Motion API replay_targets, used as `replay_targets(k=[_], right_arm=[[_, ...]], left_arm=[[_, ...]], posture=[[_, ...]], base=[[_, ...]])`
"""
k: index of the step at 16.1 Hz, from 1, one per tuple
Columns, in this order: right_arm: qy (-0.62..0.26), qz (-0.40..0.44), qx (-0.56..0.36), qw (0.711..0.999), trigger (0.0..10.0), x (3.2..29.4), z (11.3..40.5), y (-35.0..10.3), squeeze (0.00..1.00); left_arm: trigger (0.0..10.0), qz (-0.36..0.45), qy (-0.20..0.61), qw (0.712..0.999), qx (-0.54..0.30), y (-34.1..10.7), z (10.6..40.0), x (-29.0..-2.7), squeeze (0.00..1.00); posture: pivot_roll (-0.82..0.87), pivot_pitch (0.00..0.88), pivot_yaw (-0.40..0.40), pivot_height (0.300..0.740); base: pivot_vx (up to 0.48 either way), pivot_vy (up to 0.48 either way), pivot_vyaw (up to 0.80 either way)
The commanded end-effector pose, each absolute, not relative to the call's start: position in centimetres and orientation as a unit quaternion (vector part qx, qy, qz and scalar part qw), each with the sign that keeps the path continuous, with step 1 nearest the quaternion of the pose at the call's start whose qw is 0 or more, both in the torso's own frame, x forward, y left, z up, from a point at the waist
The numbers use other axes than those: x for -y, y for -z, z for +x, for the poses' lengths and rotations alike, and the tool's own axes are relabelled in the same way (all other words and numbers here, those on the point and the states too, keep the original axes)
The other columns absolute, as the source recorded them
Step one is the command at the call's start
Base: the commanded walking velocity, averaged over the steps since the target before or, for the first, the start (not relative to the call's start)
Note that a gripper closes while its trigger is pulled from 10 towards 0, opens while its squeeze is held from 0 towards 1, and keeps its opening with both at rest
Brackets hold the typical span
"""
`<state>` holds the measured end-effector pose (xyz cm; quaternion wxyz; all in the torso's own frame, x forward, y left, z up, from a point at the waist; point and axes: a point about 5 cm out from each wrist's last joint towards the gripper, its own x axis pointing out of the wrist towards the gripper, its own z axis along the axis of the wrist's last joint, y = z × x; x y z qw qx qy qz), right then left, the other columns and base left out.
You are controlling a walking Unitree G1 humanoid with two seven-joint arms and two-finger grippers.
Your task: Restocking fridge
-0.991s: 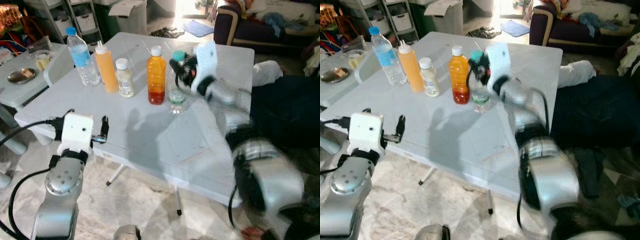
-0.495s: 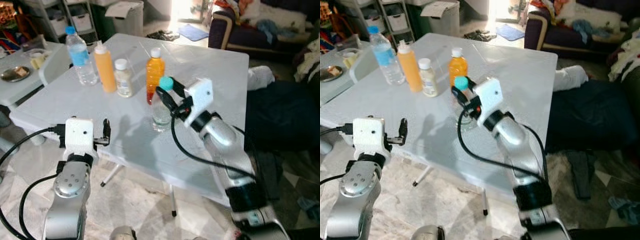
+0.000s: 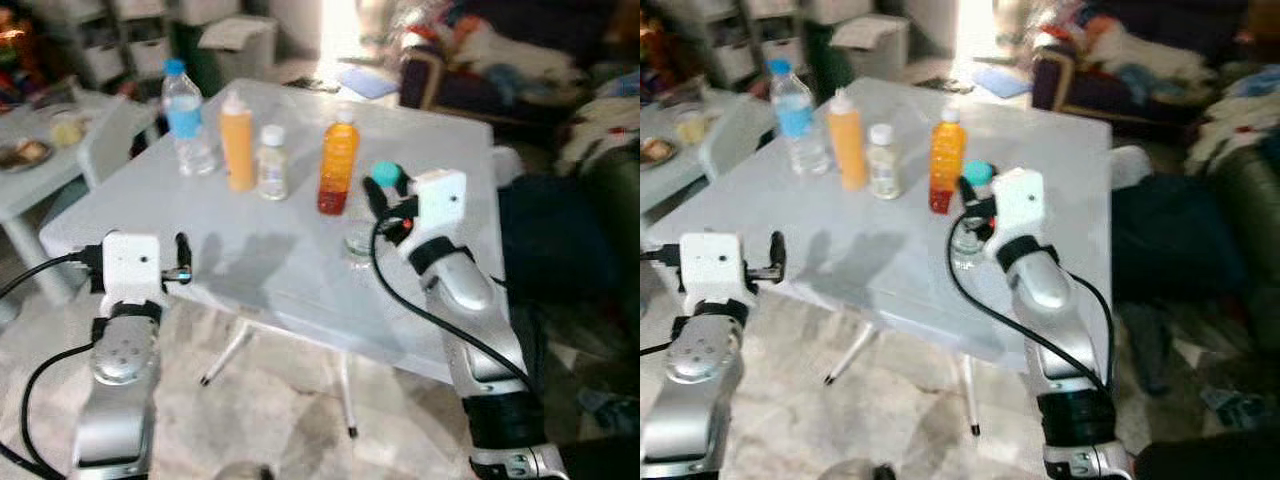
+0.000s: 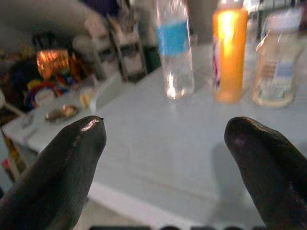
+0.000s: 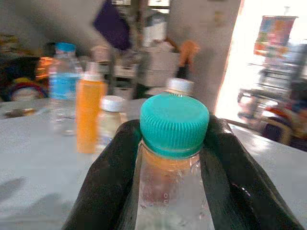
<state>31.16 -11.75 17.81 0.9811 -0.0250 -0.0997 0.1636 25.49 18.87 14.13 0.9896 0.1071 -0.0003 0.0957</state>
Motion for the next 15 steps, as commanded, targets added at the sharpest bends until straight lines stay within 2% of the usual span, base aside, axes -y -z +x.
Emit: replay_targets(k=[1, 3, 6, 9, 15], right_arm=[[-0.132, -0.037, 0.07, 0.988, 10.0, 13.1, 31.3, -16.5, 0.0], [-0.108, -0.073, 0.06, 0.99, 10.0, 13.8, 31.0, -15.9, 0.0], [-0.125, -0.073, 0.065, 0.987, 10.0, 14.0, 29.8, -15.3, 0.0], [-0.131, -0.07, 0.055, 0.987, 10.0, 13.9, 29.2, -14.4, 0.0], [-0.139, -0.051, 0.051, 0.988, 10.0, 13.3, 29.4, -13.8, 0.0]], left_arm=[[10.0, 0.119, -0.106, 0.987, -0.001, -13.8, 25.1, -19.2, 0.0], [10.0, 0.126, -0.11, 0.986, -0.005, -13.5, 24.2, -19.6, 0.0], [10.0, 0.126, -0.116, 0.985, -0.019, -12.5, 23.6, -19.9, 0.0], [10.0, 0.123, -0.125, 0.984, -0.037, -11.8, 22.8, -20.5, 0.0], [10.0, 0.118, -0.104, 0.986, -0.044, -11.3, 22.5, -20.0, 0.0]], posture=[[0.06, 0.0, -0.006, 0.74], [0.05, 0.0, -0.01, 0.74], [0.04, 0.0, -0.015, 0.74], [0.04, 0.0, -0.013, 0.74], [0.05, 0.0, -0.006, 0.74]], base=[[0.0, 0.48, 0.0], [0.0, 0.48, 0.0], [0.0, 0.48, 0.0], [0.0, 0.48, 0.74], [0.0, 0.48, 0.8]])
